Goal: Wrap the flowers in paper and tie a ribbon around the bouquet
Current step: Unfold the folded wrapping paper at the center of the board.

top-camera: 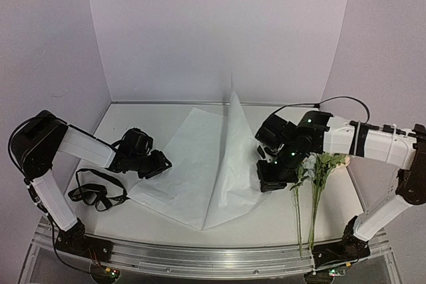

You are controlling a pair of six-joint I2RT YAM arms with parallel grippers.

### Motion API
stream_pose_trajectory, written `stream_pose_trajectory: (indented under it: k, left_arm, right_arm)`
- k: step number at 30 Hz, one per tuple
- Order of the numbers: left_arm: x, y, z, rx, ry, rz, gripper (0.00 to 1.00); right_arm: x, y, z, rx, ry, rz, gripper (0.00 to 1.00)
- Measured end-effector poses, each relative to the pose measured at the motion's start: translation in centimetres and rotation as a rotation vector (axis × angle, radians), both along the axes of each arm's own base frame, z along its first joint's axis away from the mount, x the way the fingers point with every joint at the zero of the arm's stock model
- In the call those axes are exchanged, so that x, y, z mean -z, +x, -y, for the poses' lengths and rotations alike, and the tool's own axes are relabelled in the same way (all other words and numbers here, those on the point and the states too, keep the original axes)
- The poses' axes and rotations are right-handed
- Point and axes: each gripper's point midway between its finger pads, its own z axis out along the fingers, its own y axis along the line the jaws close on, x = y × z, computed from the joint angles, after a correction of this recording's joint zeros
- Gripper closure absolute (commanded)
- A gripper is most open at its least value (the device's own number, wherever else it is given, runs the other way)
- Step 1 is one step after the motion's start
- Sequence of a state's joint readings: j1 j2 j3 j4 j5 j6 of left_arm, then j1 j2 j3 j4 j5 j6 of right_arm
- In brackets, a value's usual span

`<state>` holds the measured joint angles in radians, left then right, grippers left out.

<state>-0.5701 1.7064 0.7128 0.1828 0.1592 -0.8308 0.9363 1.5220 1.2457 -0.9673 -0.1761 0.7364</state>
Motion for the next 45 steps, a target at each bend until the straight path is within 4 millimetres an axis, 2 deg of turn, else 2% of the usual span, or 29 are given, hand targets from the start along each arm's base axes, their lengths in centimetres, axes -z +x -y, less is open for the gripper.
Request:
stream_pose_trajectory:
  k: [5,7,11,15,19,23,24,26,29,31,33,36,38,40,42,45]
  left_arm:
    - [0.2,0.6,-3.6,-0.083,0.045,-0.028,0.5]
    - [0.2,0.9,-4.2,-0.092,0.051,-0.029,0.5]
    - [0.2,1.4,-4.8,-0.091,0.07,-0.042,0.5]
    - [0.2,2.7,-4.9,-0.082,0.096,-0.051,0.5]
    - [0.1,4.2,-4.8,-0.07,0.121,-0.059,0.5]
    - [-0.1,6.2,-4.2,-0.041,0.138,-0.05,0.5]
    - [-0.2,6.7,-4.0,-0.032,0.141,-0.049,0.5]
    - [-0.4,7.6,-3.6,-0.01,0.147,-0.039,0.5]
    - [-1.1,8.9,-2.9,0.026,0.151,-0.02,0.47]
    - [-1.9,9.6,-2.6,0.038,0.152,-0.005,0.41]
    - [-3.0,10.1,-2.3,0.044,0.149,0.019,0.39]
    - [-4.8,9.8,-2.6,0.027,0.14,0.034,0.36]
    - [-6.4,8.6,-3.4,-0.01,0.122,0.04,0.33]
    - [-7.8,6.5,-4.8,-0.063,0.11,0.039,0.32]
    - [-9.1,4.3,-6.3,-0.133,0.088,0.042,0.31]
    - [-9.3,0.8,-9.0,-0.256,0.064,0.023,0.3]
  right_arm:
    - [1.7,-2.1,3.5,-0.001,-0.142,0.037,1.0]
    - [2.4,-2.5,4.5,0.006,-0.191,0.057,1.0]
    - [2.8,-2.5,5.1,0.036,-0.237,0.101,1.0]
    - [3.4,-2.6,5.2,0.07,-0.277,0.121,1.0]
    - [4.8,-3.1,4.6,0.092,-0.328,0.121,1.0]
    - [6.3,-3.2,1.9,0.132,-0.306,0.108,0.96]
    - [6.6,-3.1,0.9,0.141,-0.285,0.102,0.94]
    - [6.8,-3.0,-1.5,0.154,-0.232,0.089,0.81]
    - [6.4,-2.8,-5.3,0.167,-0.132,0.066,0.55]
    - [6.0,-2.8,-6.7,0.161,-0.084,0.057,0.39]
    - [5.7,-2.9,-7.2,0.149,-0.06,0.055,0.27]
    - [5.5,-3.2,-6.2,0.109,-0.07,0.069,0.14]
    - [5.0,-3.5,-5.0,0.071,-0.08,0.08,0.09]
    - [3.9,-3.8,-3.6,0.012,-0.091,0.095,0.03]
    - [2.6,-3.8,-2.6,-0.048,-0.081,0.119,0.02]
    - [1.1,-3.6,-1.4,-0.13,-0.064,0.146,0.02]
